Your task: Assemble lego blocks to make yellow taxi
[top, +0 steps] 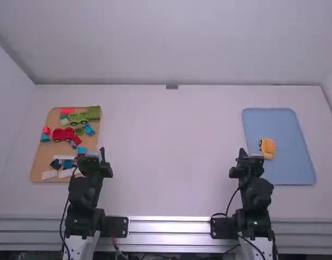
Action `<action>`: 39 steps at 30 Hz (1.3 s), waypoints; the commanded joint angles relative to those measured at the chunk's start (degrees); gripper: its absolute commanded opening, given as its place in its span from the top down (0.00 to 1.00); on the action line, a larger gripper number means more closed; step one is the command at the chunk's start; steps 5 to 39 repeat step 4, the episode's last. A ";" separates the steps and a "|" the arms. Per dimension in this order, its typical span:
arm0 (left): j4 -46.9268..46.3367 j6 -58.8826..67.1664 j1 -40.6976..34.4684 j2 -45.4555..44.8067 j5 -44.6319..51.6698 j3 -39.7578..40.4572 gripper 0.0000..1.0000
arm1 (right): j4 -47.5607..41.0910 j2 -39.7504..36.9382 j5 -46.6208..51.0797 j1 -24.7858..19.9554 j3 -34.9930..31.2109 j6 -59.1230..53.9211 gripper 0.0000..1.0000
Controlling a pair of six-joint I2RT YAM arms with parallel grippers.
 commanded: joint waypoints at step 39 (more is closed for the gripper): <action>-0.05 0.03 0.12 -0.56 0.56 -0.71 1.00 | -0.27 -2.13 -0.08 0.12 -0.69 0.34 1.00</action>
